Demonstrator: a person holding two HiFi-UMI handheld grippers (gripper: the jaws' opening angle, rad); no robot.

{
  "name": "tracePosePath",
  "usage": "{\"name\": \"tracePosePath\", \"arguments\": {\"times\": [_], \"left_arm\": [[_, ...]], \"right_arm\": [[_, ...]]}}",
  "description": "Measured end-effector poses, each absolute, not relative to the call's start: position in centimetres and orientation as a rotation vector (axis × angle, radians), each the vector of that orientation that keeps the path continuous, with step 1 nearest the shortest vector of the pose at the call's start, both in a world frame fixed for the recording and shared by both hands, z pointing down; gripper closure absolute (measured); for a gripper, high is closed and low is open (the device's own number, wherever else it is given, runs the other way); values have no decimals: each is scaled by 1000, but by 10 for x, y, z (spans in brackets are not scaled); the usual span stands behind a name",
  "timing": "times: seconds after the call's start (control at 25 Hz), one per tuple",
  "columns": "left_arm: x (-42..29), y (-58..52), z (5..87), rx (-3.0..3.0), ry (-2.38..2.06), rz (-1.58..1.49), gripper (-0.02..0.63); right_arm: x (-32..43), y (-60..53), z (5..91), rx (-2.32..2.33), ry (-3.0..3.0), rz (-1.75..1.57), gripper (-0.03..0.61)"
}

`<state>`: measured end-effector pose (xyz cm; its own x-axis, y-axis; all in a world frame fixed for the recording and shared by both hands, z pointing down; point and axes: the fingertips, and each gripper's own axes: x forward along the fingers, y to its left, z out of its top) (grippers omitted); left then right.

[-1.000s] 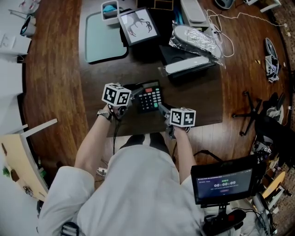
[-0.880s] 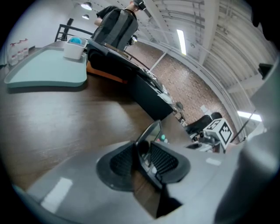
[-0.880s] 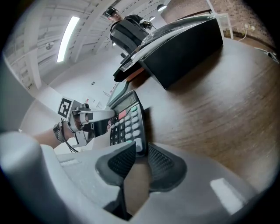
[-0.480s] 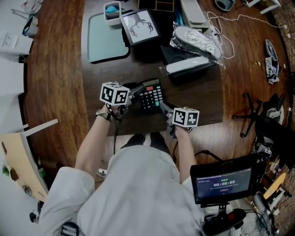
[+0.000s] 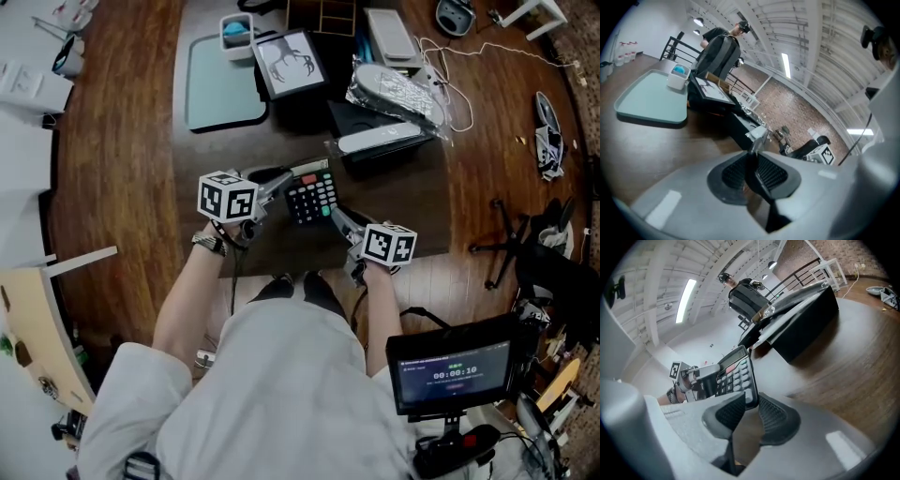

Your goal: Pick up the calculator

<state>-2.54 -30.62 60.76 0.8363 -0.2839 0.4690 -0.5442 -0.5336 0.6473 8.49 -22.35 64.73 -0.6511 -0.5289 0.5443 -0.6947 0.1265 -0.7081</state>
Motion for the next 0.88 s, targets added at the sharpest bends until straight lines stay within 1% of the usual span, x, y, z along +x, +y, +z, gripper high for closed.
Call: {"name": "tracePosePath", "arguments": {"times": [0.56,0.88], "left_arm": [[-40,-308,487,2413,-824,156,538],[-59,-300,409,2602,-993,38,537]], "right_arm": [[84,-256,539,1224,-2516,1171,485],[67,-272,469,1160,-2682,795,483]]}}
